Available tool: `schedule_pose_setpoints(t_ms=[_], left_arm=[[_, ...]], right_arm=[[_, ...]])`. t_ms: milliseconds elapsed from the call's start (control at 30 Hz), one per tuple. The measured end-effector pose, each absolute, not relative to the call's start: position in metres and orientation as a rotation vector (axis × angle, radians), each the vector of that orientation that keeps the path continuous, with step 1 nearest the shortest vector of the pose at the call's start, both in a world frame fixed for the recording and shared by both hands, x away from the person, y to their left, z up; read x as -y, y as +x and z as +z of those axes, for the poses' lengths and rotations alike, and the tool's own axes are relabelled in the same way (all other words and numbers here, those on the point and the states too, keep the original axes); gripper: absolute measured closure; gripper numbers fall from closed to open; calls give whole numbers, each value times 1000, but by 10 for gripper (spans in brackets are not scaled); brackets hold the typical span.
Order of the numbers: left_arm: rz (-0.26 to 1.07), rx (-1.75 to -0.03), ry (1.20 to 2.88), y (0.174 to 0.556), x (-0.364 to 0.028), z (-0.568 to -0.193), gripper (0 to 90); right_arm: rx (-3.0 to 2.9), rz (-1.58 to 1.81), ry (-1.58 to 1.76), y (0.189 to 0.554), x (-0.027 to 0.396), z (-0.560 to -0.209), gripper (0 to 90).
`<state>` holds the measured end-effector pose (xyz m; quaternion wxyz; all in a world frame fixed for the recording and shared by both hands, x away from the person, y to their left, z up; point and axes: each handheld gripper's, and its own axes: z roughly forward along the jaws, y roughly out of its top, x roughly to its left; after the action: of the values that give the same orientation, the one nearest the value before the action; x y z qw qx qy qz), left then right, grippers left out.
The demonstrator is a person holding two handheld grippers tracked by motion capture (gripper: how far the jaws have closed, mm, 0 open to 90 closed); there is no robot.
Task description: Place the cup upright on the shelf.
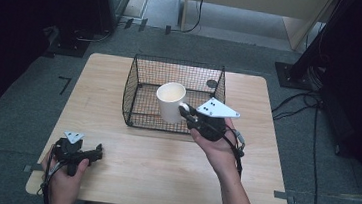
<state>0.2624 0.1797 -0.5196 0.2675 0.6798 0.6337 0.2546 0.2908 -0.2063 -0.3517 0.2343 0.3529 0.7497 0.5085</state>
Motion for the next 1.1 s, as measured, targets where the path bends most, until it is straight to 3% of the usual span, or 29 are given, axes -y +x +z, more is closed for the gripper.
schedule_pose_setpoints(t_ms=[600, 1100], left_arm=[[689, -1709, 1833, 262, -180, -520, 0], [687, -1708, 1836, 262, -180, -520, 0]], right_arm=[[-2050, 1378, 1005, 354, 206, -359, 803], [-2116, 1346, 1065, 385, 202, -380, 803]])
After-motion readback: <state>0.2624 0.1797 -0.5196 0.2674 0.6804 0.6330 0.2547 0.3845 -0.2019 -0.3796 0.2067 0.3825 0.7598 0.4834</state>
